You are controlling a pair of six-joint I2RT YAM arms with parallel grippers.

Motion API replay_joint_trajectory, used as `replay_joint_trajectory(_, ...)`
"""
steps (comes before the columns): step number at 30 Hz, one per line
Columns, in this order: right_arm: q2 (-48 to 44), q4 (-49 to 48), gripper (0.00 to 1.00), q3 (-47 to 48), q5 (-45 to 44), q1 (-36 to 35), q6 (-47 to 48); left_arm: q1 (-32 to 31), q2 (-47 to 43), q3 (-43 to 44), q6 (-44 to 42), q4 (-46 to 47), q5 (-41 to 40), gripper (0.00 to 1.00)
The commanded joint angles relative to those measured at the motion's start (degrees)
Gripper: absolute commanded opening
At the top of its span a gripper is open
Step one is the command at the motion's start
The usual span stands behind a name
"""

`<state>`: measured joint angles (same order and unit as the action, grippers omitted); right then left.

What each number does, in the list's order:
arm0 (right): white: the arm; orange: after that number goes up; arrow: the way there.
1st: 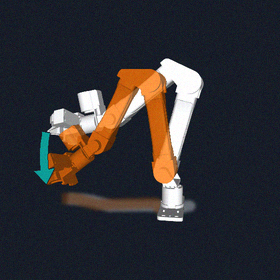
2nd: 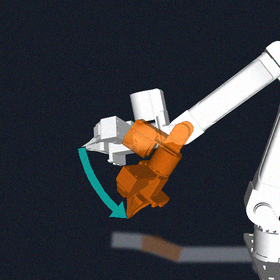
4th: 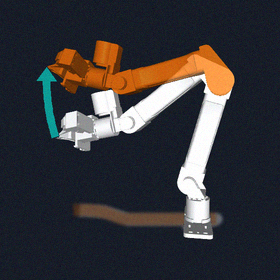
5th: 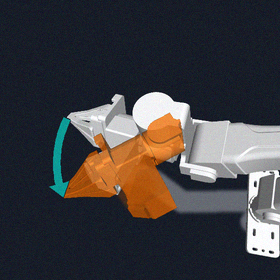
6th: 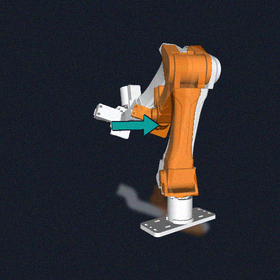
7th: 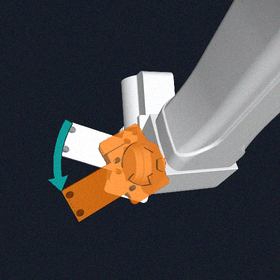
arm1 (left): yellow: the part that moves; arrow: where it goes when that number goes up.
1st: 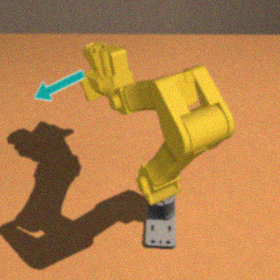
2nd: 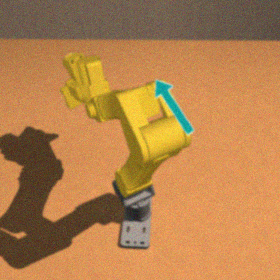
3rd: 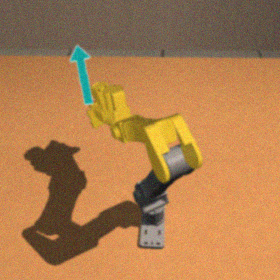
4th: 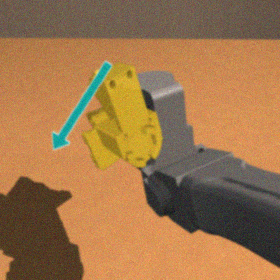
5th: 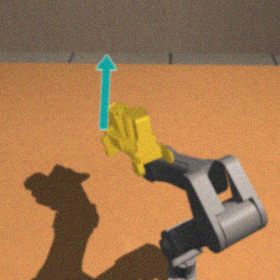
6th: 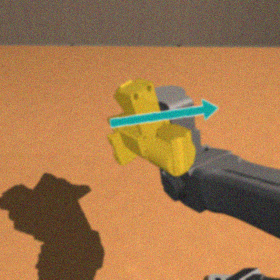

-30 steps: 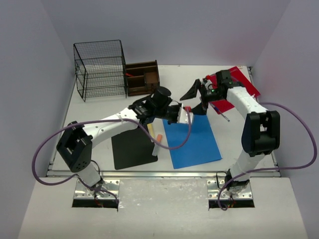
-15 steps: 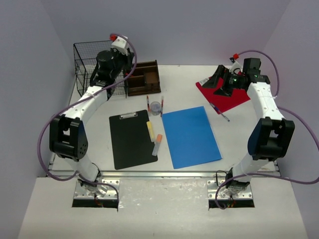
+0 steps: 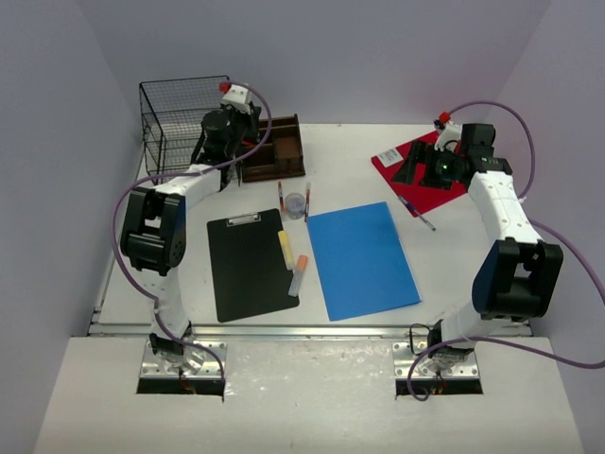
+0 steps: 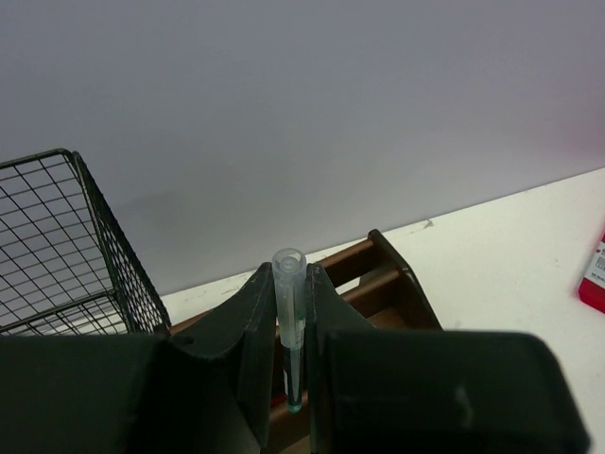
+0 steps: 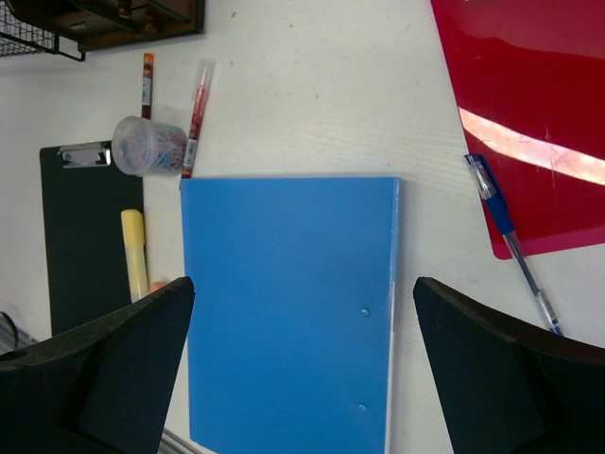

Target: Organize the desk

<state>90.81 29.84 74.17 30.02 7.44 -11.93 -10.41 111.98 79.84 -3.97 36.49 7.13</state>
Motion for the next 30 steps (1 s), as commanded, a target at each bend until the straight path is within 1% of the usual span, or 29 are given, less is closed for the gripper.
replay_joint_trajectory(1, -2.87, -2.84, 0.99, -0.84, -2.86, 0.12, 3.95, 0.20, 1.61, 2.86, 0.02, 7.98, -2.33, 0.00)
replay_joint_trajectory(10, -3.36, -3.30, 0.99, -2.18, -3.48, 0.20, 5.25, 0.22, 5.17, 3.48, -0.96, 10.36, -3.79, 0.00)
replay_joint_trajectory(11, -3.36, -3.64, 0.99, -2.62, -3.82, 0.12, 5.69, 0.22, 5.69, 3.48, -0.95, 10.27, -4.14, 0.03)
replay_joint_trajectory(13, -3.36, -3.94, 0.99, -3.16, -4.97, 0.12, 6.91, 0.22, 6.12, 3.29, -0.92, 9.96, -4.28, 0.12)
replay_joint_trajectory(15, -3.09, -4.00, 0.99, -3.69, -6.85, 0.12, 8.42, 0.13, 6.13, 2.85, -0.87, 9.48, -4.06, 0.19)
replay_joint_trajectory(16, -3.01, -3.92, 0.99, -4.01, -7.74, 0.12, 10.17, 0.13, 5.97, 2.53, -0.95, 9.39, -4.05, 0.25)
replay_joint_trajectory(17, -2.71, -3.91, 0.97, -4.03, -9.13, 0.12, 12.32, 0.13, 5.73, 2.28, -0.90, 9.27, -4.05, 0.26)
replay_joint_trajectory(19, -1.72, -3.22, 0.92, -3.57, -11.58, 0.12, 15.32, 0.13, 5.23, 2.12, -0.80, 8.79, -4.30, 0.29)
replay_joint_trajectory(20, -0.59, -2.17, 0.86, -2.76, -13.24, 0.12, 18.55, 0.13, 4.58, 2.09, -0.65, 8.25, -4.35, 0.34)
replay_joint_trajectory(21, 0.93, -1.46, 0.79, -2.21, -14.96, 0.12, 19.86, 0.13, 4.25, 2.17, -0.49, 7.58, -4.13, 0.37)
replay_joint_trajectory(22, 2.18, -0.27, 0.73, -1.25, -16.11, 0.12, 21.44, 0.13, 3.51, 2.34, -0.09, 6.79, -3.90, 0.43)
replay_joint_trajectory(23, 3.24, 1.08, 0.70, 0.04, -17.16, 0.12, 23.35, 0.13, 2.56, 2.70, 0.23, 5.99, -3.61, 0.49)
replay_joint_trajectory(24, 4.21, 1.79, 0.67, 0.80, -17.85, 0.12, 24.40, 0.13, 1.65, 2.95, 0.54, 5.21, -3.26, 0.53)
replay_joint_trajectory(27, 7.25, 4.08, 0.55, 2.82, -19.12, 0.00, 28.36, 0.13, -1.32, 3.56, 2.47, 1.64, -2.26, 0.59)
replay_joint_trajectory(30, 10.32, 5.75, 0.49, 4.56, -21.68, -0.99, 32.39, 0.13, -5.99, 3.20, 3.29, -2.90, 0.29, 0.62)
